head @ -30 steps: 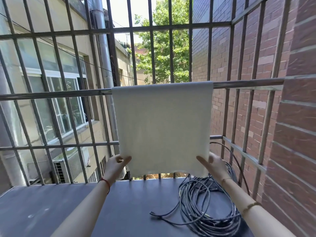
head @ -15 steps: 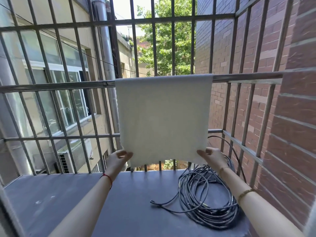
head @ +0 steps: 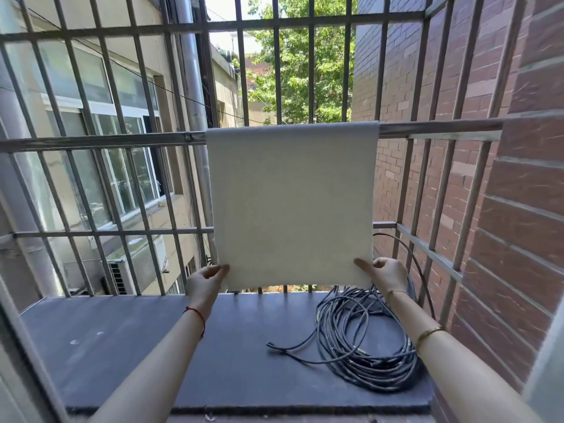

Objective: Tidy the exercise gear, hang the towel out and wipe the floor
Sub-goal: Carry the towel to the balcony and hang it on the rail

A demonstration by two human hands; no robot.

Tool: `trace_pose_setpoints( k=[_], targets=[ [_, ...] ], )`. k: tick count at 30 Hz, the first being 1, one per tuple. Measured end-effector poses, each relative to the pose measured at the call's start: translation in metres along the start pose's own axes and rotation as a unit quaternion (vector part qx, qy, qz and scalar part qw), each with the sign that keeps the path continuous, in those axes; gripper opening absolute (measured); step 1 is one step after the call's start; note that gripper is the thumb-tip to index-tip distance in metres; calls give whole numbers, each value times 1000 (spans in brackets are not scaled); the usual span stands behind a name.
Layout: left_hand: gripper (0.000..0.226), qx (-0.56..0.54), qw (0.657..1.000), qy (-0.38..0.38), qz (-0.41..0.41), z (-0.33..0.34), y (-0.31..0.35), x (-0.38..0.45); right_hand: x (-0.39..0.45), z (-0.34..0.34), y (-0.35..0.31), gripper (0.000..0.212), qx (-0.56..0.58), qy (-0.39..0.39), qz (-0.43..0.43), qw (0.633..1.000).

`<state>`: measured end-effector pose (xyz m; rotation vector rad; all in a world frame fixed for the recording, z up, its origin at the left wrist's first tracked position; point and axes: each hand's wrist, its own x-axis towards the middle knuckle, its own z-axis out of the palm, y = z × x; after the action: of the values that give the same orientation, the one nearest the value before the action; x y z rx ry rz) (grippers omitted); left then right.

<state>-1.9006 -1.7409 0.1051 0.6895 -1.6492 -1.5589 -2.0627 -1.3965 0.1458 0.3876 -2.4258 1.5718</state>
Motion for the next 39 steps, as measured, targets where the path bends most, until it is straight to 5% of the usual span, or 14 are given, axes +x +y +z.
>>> trace_pose_setpoints(
  k=[9,18,26,39],
  targets=[
    [8,19,1000,16,-2,-6,-13,-7,-11,8,18,16,11,13,8,1000],
    [9,79,996,36,19,-7,-2,-15,-19,13,13,34,12,32,32,999],
    [28,150,985,44,68,-10,17,-25,-23,7,11,24,-70,-10,9,997],
    [26,361,907,-56,209,-37,16,-60,-66,-10,-8,38,-239,4,-43,970]
  ],
)
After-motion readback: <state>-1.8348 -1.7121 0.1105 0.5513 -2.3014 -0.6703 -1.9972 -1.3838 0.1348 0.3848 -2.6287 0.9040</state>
